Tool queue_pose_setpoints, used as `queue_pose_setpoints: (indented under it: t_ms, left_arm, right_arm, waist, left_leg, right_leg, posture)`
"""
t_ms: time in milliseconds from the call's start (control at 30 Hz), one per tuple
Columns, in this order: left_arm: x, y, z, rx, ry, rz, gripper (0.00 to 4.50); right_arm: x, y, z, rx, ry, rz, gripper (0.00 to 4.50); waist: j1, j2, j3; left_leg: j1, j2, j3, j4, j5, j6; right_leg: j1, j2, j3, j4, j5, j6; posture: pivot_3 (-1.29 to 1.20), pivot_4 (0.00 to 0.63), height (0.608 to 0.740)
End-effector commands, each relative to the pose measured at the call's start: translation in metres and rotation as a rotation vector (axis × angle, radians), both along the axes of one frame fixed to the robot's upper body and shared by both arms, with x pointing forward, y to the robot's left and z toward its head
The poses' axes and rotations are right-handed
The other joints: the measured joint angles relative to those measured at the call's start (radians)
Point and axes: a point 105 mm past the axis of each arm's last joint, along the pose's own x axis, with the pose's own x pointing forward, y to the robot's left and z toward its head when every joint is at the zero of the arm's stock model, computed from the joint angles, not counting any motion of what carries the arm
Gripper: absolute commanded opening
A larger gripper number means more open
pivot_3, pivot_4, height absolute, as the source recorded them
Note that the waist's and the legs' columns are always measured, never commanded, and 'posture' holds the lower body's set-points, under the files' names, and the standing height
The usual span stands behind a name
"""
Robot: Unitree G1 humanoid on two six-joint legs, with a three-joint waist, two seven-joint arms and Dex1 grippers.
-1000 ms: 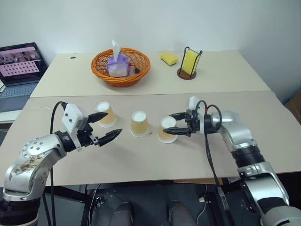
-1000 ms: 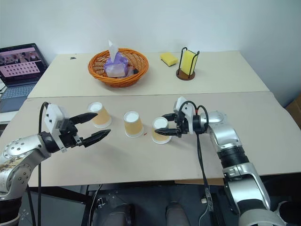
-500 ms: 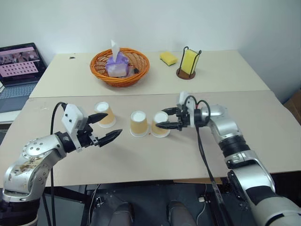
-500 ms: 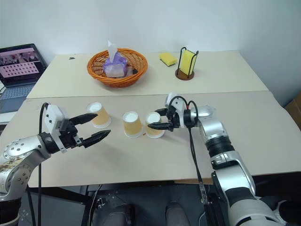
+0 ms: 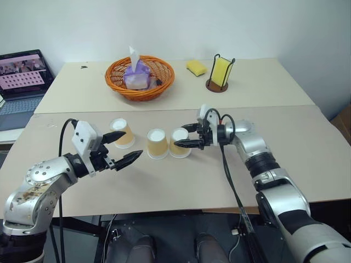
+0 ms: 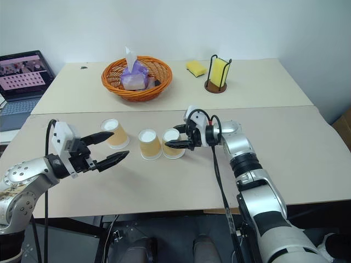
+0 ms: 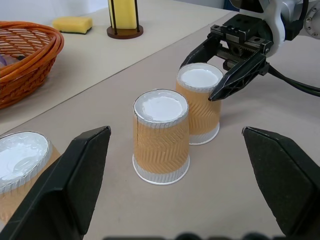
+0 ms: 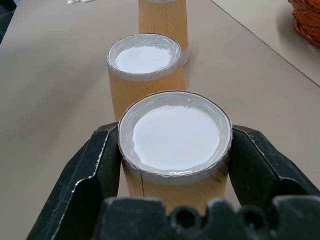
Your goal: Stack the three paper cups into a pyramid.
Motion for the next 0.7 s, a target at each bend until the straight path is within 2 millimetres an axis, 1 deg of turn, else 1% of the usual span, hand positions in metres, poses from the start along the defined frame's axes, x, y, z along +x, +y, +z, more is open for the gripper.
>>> queue_pose_setpoints:
  t_ms: [33, 100, 167, 200, 267, 467, 533, 700]
  left_arm:
    - [-0.003, -0.002, 0.012, 0.011, -0.049, -0.011, 4.5]
    - [-0.003, -0.002, 0.012, 0.011, -0.049, -0.011, 4.5]
    - [-0.003, -0.001, 0.011, 0.012, -0.049, -0.01, 4.5]
    - [-0.003, -0.001, 0.011, 0.013, -0.049, -0.009, 4.5]
    - [-0.003, -0.001, 0.011, 0.012, -0.049, -0.008, 4.5]
    - [-0.003, -0.001, 0.011, 0.013, -0.047, -0.008, 4.5]
    - [-0.002, 0.0, 0.01, 0.014, -0.047, -0.007, 4.5]
    - [-0.003, 0.0, 0.009, 0.009, -0.046, -0.002, 4.5]
  right_arm:
    - [0.004, 0.002, 0.015, 0.023, -0.052, 0.001, 2.8]
    - [0.005, 0.001, 0.015, 0.031, -0.051, -0.009, 3.8]
    - [0.005, 0.001, 0.016, 0.037, -0.048, -0.011, 4.3]
    - [0.005, 0.001, 0.017, 0.037, -0.053, -0.008, 4.43]
    - [0.004, 0.002, 0.018, 0.036, -0.065, 0.0, 4.43]
    - [0.0, -0.002, 0.034, 0.068, -0.105, 0.015, 4.43]
    - [-0.006, -0.005, 0.045, 0.094, -0.121, 0.034, 4.43]
    - [-0.031, -0.008, 0.072, 0.156, -0.155, 0.11, 4.43]
  waist:
    - [0.0, 0.0, 0.0]
    - [-0.001, 0.0, 0.0]
    - [0.0, 0.0, 0.0]
    - [0.0, 0.0, 0.0]
    - [0.0, 0.0, 0.0]
    - [0.0, 0.0, 0.0]
    - [0.001, 0.0, 0.0]
    - [0.004, 0.0, 0.0]
  left_leg:
    - [0.0, 0.0, 0.0, 0.0, 0.0, 0.0]
    - [0.0, 0.0, 0.0, 0.0, 0.0, 0.0]
    - [0.0, 0.0, 0.0, 0.0, 0.0, 0.0]
    - [0.0, 0.0, 0.0, 0.0, 0.0, 0.0]
    - [0.0, 0.0, 0.0, 0.0, 0.0, 0.0]
    - [0.0, 0.0, 0.0, 0.0, 0.0, 0.0]
    - [0.0, 0.0, 0.0, 0.0, 0.0, 0.0]
    - [-0.001, 0.0, 0.0, 0.0, 0.0, 0.0]
  right_leg:
    - [0.0, 0.0, 0.0, 0.0, 0.0, 0.0]
    - [0.0, 0.0, 0.0, 0.0, 0.0, 0.0]
    - [0.0, 0.0, 0.0, 0.0, 0.0, 0.0]
    - [0.0, 0.0, 0.0, 0.0, 0.0, 0.0]
    - [0.0, 0.0, 0.0, 0.0, 0.0, 0.0]
    - [0.0, 0.0, 0.0, 0.0, 0.0, 0.0]
    - [0.0, 0.0, 0.0, 0.0, 0.0, 0.0]
    - [-0.001, 0.0, 0.0, 0.0, 0.0, 0.0]
  posture:
    - [0.0, 0.15, 0.74]
    - [0.0, 0.15, 0.74]
    - [0.0, 0.15, 0.74]
    - [0.0, 0.15, 0.74]
    - [0.0, 0.15, 0.74]
    - [0.0, 0.15, 0.74]
    - [0.0, 0.15, 0.74]
    - [0.0, 0.15, 0.74]
